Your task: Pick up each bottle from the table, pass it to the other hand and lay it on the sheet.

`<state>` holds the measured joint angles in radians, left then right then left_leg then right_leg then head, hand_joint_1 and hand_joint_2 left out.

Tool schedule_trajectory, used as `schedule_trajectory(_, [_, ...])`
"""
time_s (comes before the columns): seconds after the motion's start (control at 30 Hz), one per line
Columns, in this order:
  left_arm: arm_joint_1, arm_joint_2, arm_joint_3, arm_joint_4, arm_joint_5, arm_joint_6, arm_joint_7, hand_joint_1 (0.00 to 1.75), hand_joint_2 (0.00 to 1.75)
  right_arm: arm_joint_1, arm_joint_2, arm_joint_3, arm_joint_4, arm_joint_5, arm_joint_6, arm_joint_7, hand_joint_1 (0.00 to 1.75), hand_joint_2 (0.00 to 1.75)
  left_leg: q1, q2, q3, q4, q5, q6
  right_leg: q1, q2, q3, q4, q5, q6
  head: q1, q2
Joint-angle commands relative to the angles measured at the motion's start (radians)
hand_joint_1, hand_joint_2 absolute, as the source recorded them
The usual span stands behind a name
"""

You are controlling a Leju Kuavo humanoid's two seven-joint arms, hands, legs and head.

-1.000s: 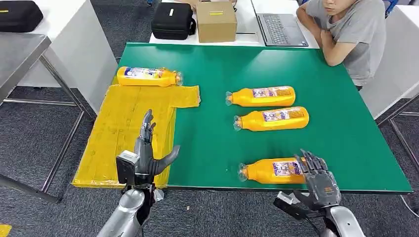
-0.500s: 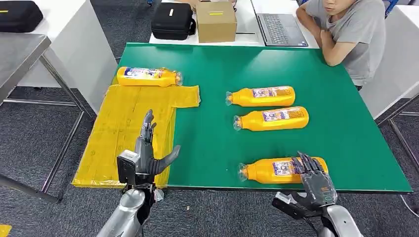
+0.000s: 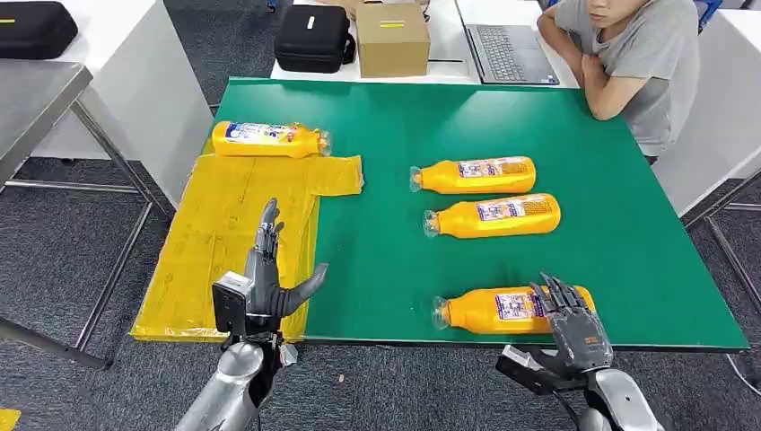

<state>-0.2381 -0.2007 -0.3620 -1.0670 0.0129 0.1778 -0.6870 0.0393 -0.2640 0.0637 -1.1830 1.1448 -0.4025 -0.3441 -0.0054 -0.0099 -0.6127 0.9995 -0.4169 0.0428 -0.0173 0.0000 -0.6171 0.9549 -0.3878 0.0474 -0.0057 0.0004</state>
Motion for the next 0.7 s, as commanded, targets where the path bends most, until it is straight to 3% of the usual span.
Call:
schedule_trajectory(0.03, [-0.044,0.012,-0.004,0.07,0.003,-0.001,-0.006,0.0,1.75,-0.05,-0.003,0.049,0.076,-0.016,-0.003,-0.014,0.0,1.75,0.001,0.002,0.006,0.0,-0.003,-0.003,0.001,0.002,0.005,0.0,-0.002,-0.002,0.0,0.0])
schedule_trajectory(0.7, [-0.046,0.013,-0.001,0.068,0.005,-0.003,-0.006,0.0,1.75,-0.066,0.011,0.053,0.08,-0.019,0.0,-0.013,0.0,1.75,0.001,0.003,0.003,-0.001,-0.001,-0.002,0.001,0.002,0.003,-0.001,0.0,-0.001,0.0,0.0])
